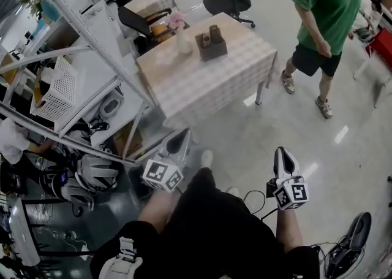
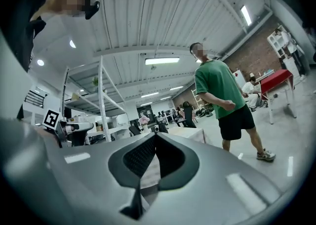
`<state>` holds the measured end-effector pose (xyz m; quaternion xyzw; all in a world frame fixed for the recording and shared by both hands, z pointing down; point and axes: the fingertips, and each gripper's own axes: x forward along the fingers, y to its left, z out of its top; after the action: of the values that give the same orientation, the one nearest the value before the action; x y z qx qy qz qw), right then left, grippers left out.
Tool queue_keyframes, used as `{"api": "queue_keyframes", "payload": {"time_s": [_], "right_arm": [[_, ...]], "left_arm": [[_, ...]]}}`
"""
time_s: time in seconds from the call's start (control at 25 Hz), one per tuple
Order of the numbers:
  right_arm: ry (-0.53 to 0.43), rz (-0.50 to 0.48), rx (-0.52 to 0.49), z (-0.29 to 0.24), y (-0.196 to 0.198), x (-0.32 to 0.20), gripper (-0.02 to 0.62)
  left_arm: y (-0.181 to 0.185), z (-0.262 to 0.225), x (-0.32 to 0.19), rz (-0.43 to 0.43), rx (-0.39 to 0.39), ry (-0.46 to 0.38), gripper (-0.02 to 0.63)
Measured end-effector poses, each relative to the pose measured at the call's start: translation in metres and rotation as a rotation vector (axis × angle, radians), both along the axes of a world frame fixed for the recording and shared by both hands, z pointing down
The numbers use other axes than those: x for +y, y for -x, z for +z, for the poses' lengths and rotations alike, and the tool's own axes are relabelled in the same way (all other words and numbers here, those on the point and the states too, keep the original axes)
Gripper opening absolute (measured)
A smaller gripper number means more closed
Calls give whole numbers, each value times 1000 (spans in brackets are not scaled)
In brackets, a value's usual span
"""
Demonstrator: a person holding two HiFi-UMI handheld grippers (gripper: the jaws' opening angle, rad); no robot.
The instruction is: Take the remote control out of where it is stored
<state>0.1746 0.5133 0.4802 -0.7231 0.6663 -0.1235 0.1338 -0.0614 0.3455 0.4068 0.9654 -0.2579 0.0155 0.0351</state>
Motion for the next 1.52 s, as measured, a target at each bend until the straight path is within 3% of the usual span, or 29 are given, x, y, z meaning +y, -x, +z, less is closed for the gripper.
{"api": "queue_keyframes", "payload": {"time_s": [0.56, 0.72, 0.96, 1.16, 1.52], "right_arm": [[53, 111, 76, -11, -43, -18, 5], [58, 117, 102, -19, -51, -49, 5], [61, 106, 142, -33, -63, -104, 5], [74, 88, 170, -42, -68, -154, 5], [71, 45, 201, -51, -66, -253, 5]], "left_arm": [[-65, 12, -50, 127, 51, 9, 2], [-72, 16, -83, 128, 55, 22, 2], [-88, 12, -133, 136, 42, -27, 2], [-94, 16, -173, 126, 44, -2, 2], [-83, 17, -252, 106, 40, 3, 2]]}}
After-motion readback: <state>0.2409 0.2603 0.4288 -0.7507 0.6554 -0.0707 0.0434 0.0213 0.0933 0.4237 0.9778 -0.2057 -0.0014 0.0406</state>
